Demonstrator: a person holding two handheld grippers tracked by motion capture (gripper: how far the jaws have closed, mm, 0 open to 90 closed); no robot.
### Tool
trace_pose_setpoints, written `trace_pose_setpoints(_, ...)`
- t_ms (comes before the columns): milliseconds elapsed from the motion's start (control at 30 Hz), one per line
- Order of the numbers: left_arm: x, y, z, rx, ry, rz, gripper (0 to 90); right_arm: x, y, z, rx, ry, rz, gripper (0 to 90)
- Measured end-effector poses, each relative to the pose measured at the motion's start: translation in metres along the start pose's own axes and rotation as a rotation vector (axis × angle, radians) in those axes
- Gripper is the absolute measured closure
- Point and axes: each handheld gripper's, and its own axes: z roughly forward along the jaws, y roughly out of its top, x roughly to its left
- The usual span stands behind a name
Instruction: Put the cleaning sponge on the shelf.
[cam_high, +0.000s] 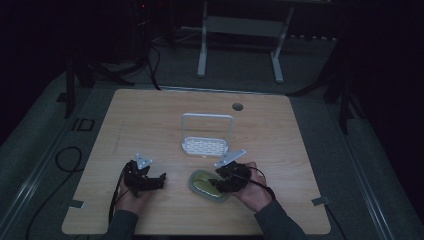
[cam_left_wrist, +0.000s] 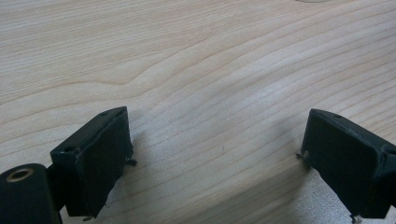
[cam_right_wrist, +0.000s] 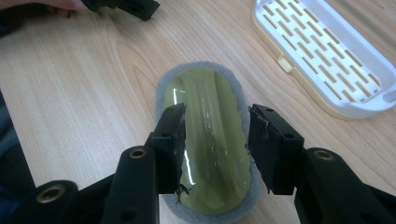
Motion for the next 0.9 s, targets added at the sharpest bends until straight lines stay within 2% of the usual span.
trace_pose_setpoints(500,0.000,0.000,0.000,0.001,-0.001,0.000,8.5,0.002,0.021,0.009,0.129,0.039,-0.072,55.5)
trace_pose_setpoints(700,0.000,0.000,0.000,0.000,-0.001,-0.001,8.5,-0.001,0.028,0.012,0.161,0.054,-0.073,57.4)
trace_pose_setpoints(900,0.000,0.000,0.000,0.000,-0.001,-0.001,8.5,-0.001,0.034,0.014,0.206,0.064,-0.095,58.6)
